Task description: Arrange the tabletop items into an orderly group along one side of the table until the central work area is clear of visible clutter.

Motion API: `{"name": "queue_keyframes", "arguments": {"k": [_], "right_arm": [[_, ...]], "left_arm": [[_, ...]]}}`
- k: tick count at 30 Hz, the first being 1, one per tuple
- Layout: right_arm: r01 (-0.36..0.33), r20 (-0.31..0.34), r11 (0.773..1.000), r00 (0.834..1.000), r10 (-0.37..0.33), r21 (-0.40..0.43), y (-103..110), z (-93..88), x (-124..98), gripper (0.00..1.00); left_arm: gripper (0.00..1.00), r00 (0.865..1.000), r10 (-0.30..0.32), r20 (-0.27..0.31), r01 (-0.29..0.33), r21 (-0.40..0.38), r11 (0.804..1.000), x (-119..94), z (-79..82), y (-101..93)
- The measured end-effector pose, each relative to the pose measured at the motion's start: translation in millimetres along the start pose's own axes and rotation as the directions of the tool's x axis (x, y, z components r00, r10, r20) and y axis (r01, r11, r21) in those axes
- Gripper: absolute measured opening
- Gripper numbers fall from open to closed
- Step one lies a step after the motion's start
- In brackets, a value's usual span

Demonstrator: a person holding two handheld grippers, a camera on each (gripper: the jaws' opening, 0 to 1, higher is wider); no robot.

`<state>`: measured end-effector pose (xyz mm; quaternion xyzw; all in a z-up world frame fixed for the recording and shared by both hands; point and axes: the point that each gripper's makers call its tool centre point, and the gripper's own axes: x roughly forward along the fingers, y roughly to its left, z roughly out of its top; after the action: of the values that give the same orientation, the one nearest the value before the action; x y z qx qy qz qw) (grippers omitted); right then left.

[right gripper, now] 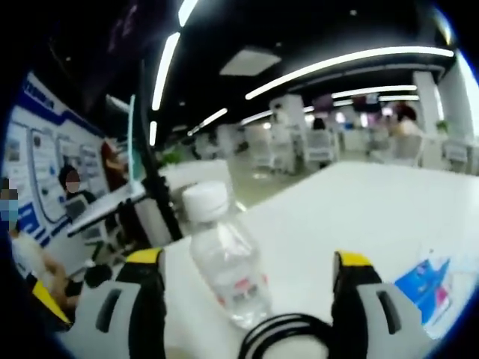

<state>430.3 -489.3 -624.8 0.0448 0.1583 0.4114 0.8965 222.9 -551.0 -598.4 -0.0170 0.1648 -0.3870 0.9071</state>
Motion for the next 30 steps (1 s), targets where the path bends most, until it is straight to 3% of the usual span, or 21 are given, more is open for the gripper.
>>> {"name": "queue_keyframes", "arguments": {"k": [6, 21, 26, 30], "right_arm": [[0.025, -0.012, 1.000, 1.000, -0.025, 0.003, -6.7, 0.6, -14.3, 0.90], [0.092, -0.048, 0.995, 0.995, -0.091, 0.030, -32.0, -17.5, -49.4, 0.87], [0.125, -0.055, 0.988, 0.991, -0.120, 0.088, -43.5, -25.6, -56.8, 0.80], [0.139, -0.083, 0.987, 0.988, -0.133, 0.075, -47.3, -36.6, -60.7, 0.75]], "left_arm": [[1.00, 1.000, 0.009, 0.009, -0.009, 0.000, 1.000, -0.8, 4.4, 2.7], [1.00, 1.000, 0.014, 0.011, -0.014, 0.012, 1.000, -0.3, 9.5, 2.2], [1.00, 1.000, 0.017, 0.010, -0.017, 0.016, 1.000, -0.1, 10.1, 2.0], [1.00, 1.000, 0.018, 0.013, -0.019, 0.018, 1.000, -0.3, 10.9, 2.1]]}}
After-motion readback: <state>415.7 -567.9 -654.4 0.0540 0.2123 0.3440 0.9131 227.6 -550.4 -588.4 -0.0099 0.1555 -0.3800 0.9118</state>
